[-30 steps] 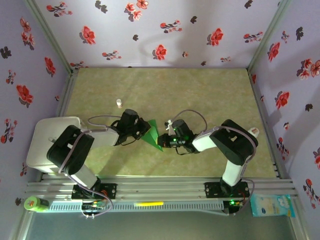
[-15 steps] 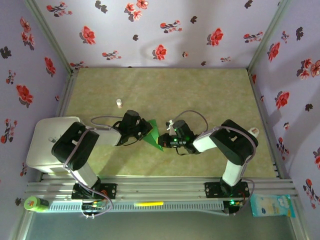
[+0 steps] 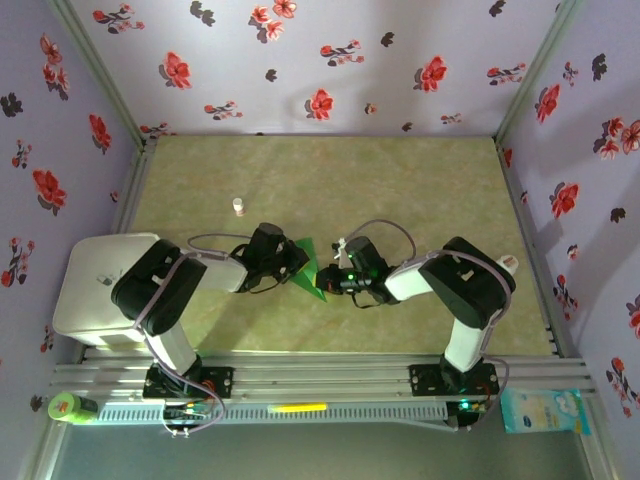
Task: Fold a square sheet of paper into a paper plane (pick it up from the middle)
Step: Fourth fold the wing at the center of the table.
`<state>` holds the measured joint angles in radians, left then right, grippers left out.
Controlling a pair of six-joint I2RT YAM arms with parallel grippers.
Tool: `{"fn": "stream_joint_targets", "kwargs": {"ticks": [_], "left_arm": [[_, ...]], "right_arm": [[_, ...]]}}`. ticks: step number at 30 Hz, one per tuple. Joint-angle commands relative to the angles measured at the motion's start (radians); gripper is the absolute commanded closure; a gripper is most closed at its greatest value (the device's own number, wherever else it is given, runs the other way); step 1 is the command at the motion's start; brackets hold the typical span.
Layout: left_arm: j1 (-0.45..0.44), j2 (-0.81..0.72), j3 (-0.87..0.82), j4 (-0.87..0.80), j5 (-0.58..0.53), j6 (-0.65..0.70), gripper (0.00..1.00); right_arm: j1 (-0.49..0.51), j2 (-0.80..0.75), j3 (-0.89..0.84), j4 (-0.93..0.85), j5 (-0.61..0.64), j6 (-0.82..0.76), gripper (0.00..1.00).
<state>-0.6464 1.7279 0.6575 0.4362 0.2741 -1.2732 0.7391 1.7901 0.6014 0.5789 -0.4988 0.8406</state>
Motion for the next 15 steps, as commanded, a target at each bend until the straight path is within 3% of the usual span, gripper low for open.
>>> {"fn": "stream_joint_targets", "kwargs": {"ticks": [1, 15], "left_arm": [[-0.006, 0.012, 0.018, 0.012, 0.003, -0.002, 0.91], [-0.004, 0.040, 0.046, -0.004, 0.010, 0.026, 0.90]], "right_arm": [[-0.012, 0.050, 0.005, -0.069, 0.021, 0.014, 1.00], [-0.028, 0.055, 0.008, -0.089, 0.011, 0.015, 1.00]]}}
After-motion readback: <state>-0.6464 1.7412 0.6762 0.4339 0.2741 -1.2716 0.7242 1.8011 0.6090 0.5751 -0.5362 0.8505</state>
